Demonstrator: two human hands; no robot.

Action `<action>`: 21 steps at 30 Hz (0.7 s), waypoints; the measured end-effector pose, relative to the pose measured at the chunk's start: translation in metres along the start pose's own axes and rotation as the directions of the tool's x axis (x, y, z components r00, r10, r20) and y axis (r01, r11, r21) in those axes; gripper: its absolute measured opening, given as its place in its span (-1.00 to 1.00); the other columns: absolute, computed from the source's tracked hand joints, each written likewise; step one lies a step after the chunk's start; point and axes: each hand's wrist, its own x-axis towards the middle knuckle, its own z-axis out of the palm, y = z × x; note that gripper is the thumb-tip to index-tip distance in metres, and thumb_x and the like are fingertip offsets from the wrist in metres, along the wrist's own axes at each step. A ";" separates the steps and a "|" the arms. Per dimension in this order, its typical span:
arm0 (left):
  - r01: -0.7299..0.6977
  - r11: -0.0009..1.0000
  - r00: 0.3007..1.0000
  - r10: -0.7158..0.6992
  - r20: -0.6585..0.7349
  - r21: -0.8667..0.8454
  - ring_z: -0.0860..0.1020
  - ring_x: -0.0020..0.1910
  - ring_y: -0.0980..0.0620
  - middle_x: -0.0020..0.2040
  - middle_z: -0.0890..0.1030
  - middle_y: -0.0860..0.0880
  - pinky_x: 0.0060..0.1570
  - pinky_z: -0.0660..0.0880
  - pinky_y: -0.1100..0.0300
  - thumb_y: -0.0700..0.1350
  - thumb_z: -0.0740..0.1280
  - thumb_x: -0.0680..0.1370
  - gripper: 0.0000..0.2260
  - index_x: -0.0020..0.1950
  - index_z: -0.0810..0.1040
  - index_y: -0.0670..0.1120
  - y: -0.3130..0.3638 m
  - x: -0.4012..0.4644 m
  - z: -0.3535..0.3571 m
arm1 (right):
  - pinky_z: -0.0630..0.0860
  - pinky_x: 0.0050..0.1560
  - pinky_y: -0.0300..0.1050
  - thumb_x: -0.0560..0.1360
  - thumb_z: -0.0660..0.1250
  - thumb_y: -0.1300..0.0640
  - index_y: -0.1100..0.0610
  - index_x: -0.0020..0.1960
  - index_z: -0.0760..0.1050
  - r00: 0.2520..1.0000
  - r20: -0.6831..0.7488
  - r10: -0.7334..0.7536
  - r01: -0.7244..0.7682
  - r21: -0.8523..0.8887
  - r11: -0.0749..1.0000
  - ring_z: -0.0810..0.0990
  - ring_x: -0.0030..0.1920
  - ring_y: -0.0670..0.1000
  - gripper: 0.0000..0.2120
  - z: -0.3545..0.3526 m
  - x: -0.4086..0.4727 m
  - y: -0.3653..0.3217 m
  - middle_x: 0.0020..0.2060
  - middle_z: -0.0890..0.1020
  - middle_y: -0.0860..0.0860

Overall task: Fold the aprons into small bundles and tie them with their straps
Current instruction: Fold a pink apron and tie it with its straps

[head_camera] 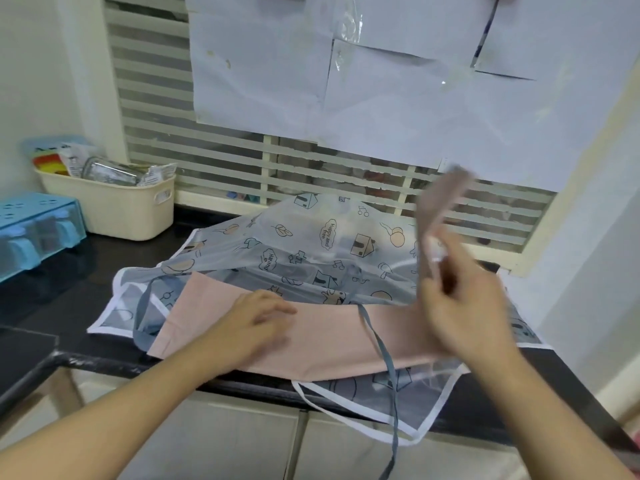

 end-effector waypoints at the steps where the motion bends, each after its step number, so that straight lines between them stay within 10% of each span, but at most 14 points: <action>1: 0.109 0.952 0.991 -0.125 -0.041 -0.285 0.55 0.25 0.00 0.12 0.67 0.08 0.19 0.42 0.26 0.13 0.21 0.69 -0.61 0.26 0.70 -0.06 0.007 0.002 -0.007 | 0.41 -0.39 -0.19 0.53 0.28 0.20 -0.26 0.56 0.27 0.986 0.087 -0.140 0.149 -0.100 0.984 0.52 -0.41 -0.09 -0.32 0.014 -0.002 -0.016 -0.41 0.57 -0.05; 5: 0.269 0.626 0.930 -0.368 0.027 -0.732 0.69 -0.01 -0.35 0.08 0.71 -0.32 -0.12 0.67 -0.12 0.34 0.14 0.64 -0.36 0.27 0.66 -0.19 0.025 -0.016 -0.042 | 0.39 -0.29 0.02 0.43 0.26 0.12 -0.18 0.43 0.29 0.798 0.471 -0.376 0.526 -0.239 0.816 0.62 -0.16 0.22 -0.41 0.086 -0.029 -0.051 -0.15 0.61 0.00; 8: 0.427 0.749 0.889 -0.449 0.085 -0.508 0.74 -0.12 -0.26 -0.01 0.72 -0.32 -0.10 0.71 -0.19 0.00 0.33 0.67 -0.69 0.31 0.57 -0.17 0.028 -0.032 -0.050 | 0.24 -0.37 -0.06 0.27 0.44 0.13 -0.05 0.13 0.44 0.702 0.603 -0.380 0.630 -0.276 0.726 0.57 -0.31 0.19 -0.55 0.120 -0.054 -0.054 -0.28 0.54 -0.01; 15: 0.430 0.872 0.856 -0.476 -0.202 -0.232 0.64 -0.45 -0.11 -0.43 0.62 -0.14 -0.46 0.60 0.13 -0.32 0.17 0.59 -0.74 0.11 0.59 -0.08 0.017 -0.047 -0.064 | 0.47 -0.17 0.03 0.02 0.43 0.27 0.16 0.02 0.51 0.924 0.334 -0.185 0.345 -0.524 0.779 0.47 -0.13 0.19 -0.45 0.099 -0.055 -0.010 -0.14 0.51 0.10; 21: 0.499 0.852 0.843 -0.434 -0.319 0.160 0.65 -0.42 -0.09 -0.29 0.68 -0.09 -0.41 0.58 0.10 -0.18 0.30 0.50 -0.93 -0.04 0.53 -0.08 0.004 -0.060 -0.074 | 0.29 -0.27 -0.08 0.17 0.45 0.26 0.06 0.18 0.56 0.898 0.440 0.000 0.271 -0.552 0.788 0.46 -0.16 0.12 -0.44 0.085 -0.064 0.027 -0.11 0.45 0.04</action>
